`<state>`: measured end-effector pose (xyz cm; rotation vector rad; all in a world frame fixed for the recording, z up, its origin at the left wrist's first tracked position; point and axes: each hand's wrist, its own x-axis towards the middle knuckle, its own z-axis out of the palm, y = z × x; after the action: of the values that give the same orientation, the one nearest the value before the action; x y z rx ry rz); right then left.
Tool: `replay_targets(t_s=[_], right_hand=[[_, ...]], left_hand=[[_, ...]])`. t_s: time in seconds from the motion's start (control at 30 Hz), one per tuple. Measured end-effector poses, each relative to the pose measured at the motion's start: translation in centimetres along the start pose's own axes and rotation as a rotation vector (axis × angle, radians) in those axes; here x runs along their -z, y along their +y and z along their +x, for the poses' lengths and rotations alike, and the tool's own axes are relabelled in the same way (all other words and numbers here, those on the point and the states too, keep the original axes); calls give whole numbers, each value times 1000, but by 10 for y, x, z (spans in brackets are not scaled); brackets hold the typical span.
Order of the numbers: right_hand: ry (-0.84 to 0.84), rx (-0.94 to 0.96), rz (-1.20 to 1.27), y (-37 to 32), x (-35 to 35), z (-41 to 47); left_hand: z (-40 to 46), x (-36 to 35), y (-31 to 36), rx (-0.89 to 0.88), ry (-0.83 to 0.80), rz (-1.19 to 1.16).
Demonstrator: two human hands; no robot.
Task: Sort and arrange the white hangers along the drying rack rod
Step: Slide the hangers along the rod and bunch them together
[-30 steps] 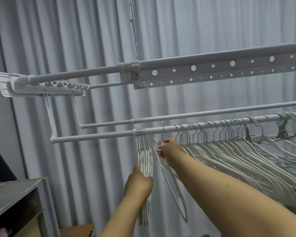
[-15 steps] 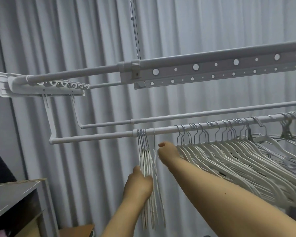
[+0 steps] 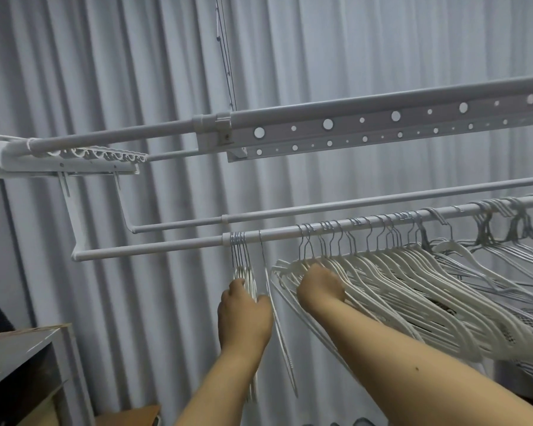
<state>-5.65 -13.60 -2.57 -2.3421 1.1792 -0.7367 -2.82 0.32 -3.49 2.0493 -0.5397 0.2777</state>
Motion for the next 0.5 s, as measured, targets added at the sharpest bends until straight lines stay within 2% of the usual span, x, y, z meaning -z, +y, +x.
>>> replay_targets(t_s=[0.2, 0.33, 0.4, 0.5], right_hand=[[-195, 149, 1, -13, -9, -2], [-312, 300, 175, -17, -6, -9], [-196, 269, 288, -14, 0, -10], [88, 175, 269, -3, 8, -4]], left_hand=[[-2, 4, 3, -46, 30, -43], [-5, 4, 9, -79, 6, -85], [-7, 2, 13, -82, -29, -118], [-9, -3, 21, -87, -79, -157]])
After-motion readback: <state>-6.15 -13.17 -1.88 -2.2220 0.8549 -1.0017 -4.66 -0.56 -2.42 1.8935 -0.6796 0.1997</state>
